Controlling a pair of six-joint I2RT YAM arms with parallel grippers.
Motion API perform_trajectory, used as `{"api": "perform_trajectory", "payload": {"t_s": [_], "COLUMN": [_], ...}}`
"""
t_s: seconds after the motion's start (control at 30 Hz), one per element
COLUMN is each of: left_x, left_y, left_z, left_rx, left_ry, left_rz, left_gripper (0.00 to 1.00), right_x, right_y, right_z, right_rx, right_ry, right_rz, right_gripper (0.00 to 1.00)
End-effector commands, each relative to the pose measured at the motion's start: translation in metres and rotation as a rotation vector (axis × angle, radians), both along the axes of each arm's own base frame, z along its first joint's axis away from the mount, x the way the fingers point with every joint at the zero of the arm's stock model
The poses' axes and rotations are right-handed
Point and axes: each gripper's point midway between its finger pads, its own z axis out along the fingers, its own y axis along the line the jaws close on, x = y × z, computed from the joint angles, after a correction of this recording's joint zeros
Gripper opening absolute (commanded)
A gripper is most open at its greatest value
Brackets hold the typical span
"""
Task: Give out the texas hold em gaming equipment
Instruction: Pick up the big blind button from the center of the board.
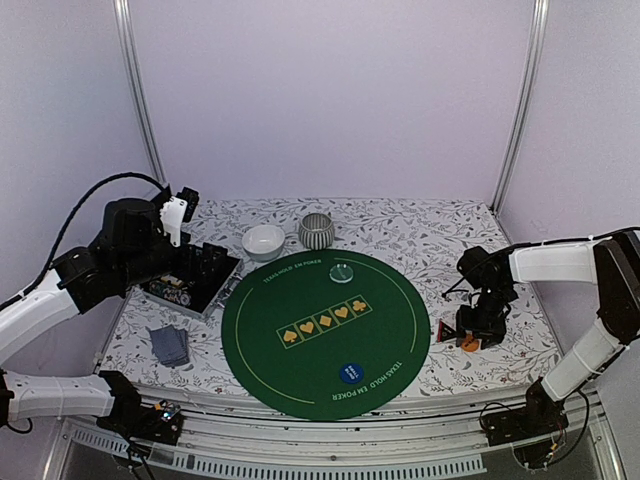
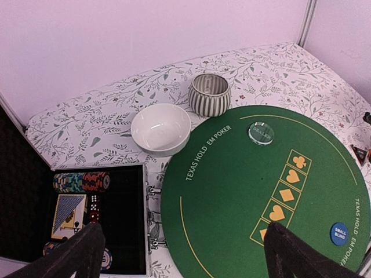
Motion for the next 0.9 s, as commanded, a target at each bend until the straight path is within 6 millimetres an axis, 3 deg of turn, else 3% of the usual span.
{"api": "perform_trajectory", "payload": {"t_s": [0.0, 0.43, 0.87], "left_x": [0.001, 0.001, 0.001], "left_y": [0.004, 0.004, 0.005], "left_z": [0.004, 0.005, 0.005], "left_rx": [-0.010, -0.014, -0.014], "left_ry": [-0.025, -0.025, -0.027], "left_rz": [0.009, 0.005, 0.005], "left_gripper": [0.98, 0.98, 0.98], "right_x": [0.002, 0.003, 0.013], "right_y": [-0.005, -0.003, -0.011], "right_z": [-0.016, -0.012, 0.017], "right_rx": [-0.014, -0.008, -0.048], "right_ry": [-0.004, -0.007, -0.077], "right_rz": [0.006, 0.011, -0.010], "right_gripper": [0.59, 0.46, 0.45]}}
